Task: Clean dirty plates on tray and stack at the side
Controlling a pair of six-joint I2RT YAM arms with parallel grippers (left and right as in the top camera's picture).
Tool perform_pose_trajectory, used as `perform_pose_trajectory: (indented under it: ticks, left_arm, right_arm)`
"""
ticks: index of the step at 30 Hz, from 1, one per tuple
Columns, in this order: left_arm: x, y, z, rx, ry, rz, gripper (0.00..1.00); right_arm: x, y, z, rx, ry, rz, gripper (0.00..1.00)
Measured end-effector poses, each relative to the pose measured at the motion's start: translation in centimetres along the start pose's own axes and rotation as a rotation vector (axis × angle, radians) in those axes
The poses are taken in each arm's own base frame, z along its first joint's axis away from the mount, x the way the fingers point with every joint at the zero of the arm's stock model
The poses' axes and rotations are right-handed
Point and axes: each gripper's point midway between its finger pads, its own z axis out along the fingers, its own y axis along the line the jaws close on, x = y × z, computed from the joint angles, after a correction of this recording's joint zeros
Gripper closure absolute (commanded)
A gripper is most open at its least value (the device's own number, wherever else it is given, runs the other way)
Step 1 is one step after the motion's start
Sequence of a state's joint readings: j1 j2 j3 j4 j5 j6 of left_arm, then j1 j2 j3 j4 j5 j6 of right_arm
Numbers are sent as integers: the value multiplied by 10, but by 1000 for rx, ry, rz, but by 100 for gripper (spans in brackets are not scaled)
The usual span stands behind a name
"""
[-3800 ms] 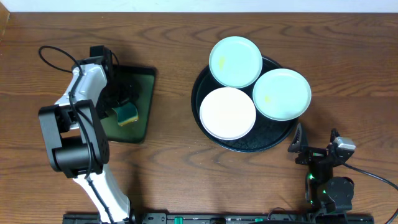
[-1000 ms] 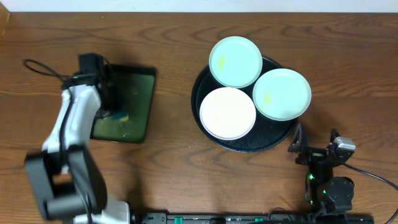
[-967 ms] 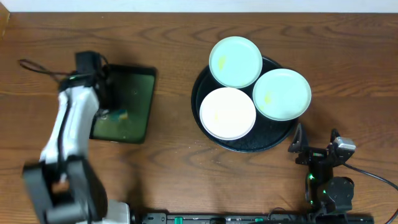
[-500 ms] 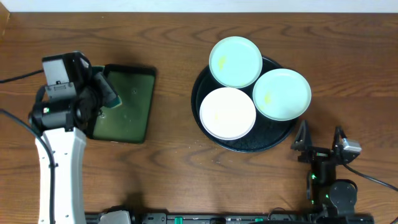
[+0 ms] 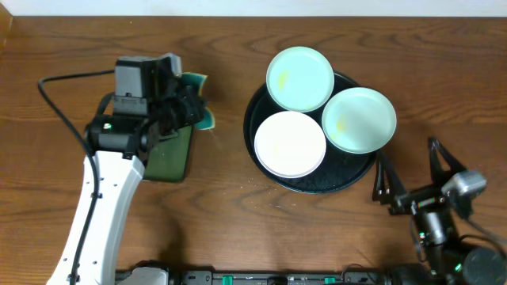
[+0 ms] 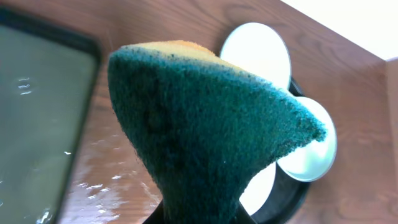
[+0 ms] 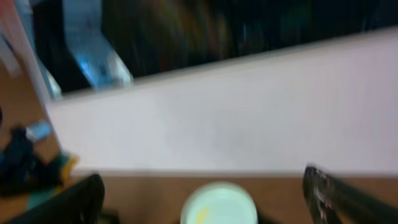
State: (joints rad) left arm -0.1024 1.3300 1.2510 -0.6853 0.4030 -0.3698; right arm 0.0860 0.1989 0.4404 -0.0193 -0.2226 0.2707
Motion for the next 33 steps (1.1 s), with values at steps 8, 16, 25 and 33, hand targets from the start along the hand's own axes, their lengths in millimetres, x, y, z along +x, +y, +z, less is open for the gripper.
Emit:
perform_pose_trajectory:
  ticks: [8,16,25,33]
  left_arm:
    - [7,-32,44,69,49,-43,93]
    - [64,-60,132,73,236,-82,92]
    - [143,-56,211,-33,382,-53,92]
    - [167,-46,232,-139,376,-103,83]
  right_arm:
    - [4,5,72,-41,466,-25,1]
    - [80,30,119,-325,744,217,1]
    - [161,-3,100,-80,1136,421,1]
    - [170,-34,110,115,1253,333,1]
